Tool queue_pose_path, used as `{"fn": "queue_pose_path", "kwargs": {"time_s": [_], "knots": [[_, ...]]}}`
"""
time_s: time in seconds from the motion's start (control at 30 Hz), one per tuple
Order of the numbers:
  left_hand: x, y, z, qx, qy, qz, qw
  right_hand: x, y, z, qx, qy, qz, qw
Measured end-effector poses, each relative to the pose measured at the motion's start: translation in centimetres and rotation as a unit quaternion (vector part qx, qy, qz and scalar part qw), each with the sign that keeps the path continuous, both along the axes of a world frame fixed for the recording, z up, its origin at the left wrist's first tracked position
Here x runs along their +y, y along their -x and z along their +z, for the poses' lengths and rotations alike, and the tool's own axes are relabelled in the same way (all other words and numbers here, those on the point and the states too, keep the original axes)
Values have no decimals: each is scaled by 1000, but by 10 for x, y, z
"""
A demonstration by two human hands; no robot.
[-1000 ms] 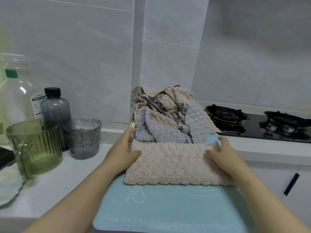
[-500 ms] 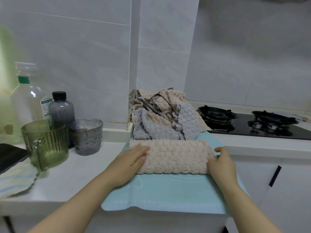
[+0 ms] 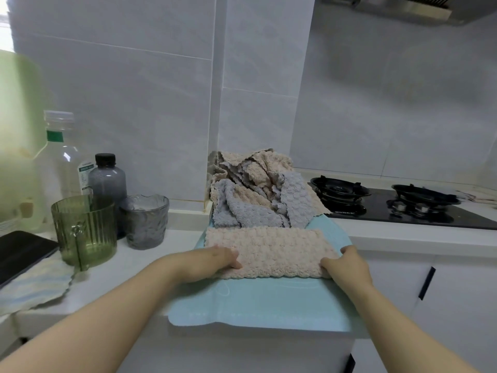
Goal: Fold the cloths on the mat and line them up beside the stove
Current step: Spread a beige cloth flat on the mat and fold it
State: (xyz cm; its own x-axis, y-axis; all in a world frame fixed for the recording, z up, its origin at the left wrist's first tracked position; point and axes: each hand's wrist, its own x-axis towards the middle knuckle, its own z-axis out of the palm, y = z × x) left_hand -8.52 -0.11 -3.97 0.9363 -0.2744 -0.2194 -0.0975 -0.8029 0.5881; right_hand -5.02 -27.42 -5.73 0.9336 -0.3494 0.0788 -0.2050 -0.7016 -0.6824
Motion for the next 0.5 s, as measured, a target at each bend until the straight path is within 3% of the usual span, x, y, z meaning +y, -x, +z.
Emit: {"fn": "queue_pose_path", "kwargs": {"time_s": [0.07, 0.13, 0.2, 0.3, 0.4, 0.5], "knots": [[-9, -3, 9, -4, 53, 64, 997, 1, 2, -1, 4, 31, 14, 999], [-20, -6, 1, -100, -48, 99, 989, 2, 3, -4, -8, 37, 28, 999], [-25, -4, -19, -204, -145, 138, 958, 1, 4, -7, -34, 26, 35, 998], [-22, 0, -34, -266, -161, 141, 940, 1, 5, -8, -56, 1, 26, 998], [-20, -2, -35, -291, -163, 60, 941, 6, 9, -6, -36, 38, -7, 999], [-23, 0, -33, -235, -127, 14, 964, 7, 8, -6, -27, 75, -19, 997]]}}
